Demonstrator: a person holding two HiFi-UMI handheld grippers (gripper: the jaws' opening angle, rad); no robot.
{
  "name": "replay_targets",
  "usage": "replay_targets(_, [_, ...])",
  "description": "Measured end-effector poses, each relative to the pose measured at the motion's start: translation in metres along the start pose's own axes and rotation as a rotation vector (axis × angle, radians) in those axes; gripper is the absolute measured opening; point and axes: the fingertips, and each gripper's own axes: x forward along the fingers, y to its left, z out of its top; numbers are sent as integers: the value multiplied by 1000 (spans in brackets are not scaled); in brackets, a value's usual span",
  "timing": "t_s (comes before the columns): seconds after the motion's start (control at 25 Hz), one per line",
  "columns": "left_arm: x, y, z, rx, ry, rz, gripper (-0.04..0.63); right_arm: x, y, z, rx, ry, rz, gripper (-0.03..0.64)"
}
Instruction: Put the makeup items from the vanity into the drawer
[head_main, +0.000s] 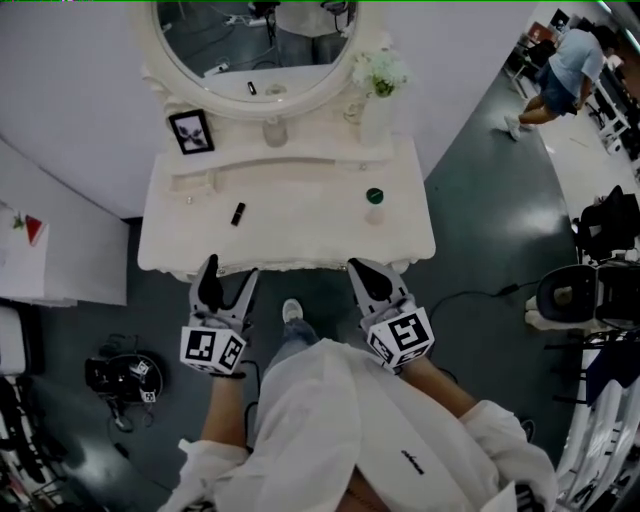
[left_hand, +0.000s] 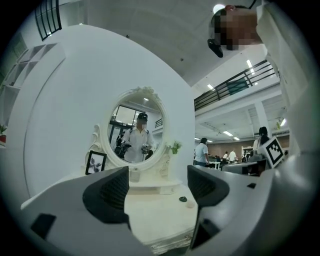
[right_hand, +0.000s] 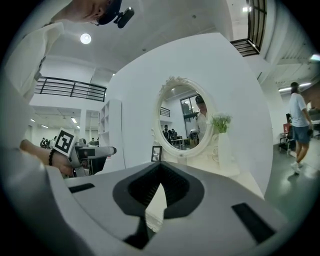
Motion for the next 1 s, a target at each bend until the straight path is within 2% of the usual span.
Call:
replay_targets(0.2, [48,45,2,11,44,-27,354,60,-13,10,11,2,-30,17])
replay_targets(0.44, [84,108,-9,30,101,-57,354,133,-3,7,10,32,-37,18])
replay_targets(0.64, [119,145,-26,-15,127,-64,354,180,-9,-2,15,78,-36,18])
replay_targets(1.0, [163,177,-79,-18,243,-46,354,242,-15,-30,17,150,-1,18])
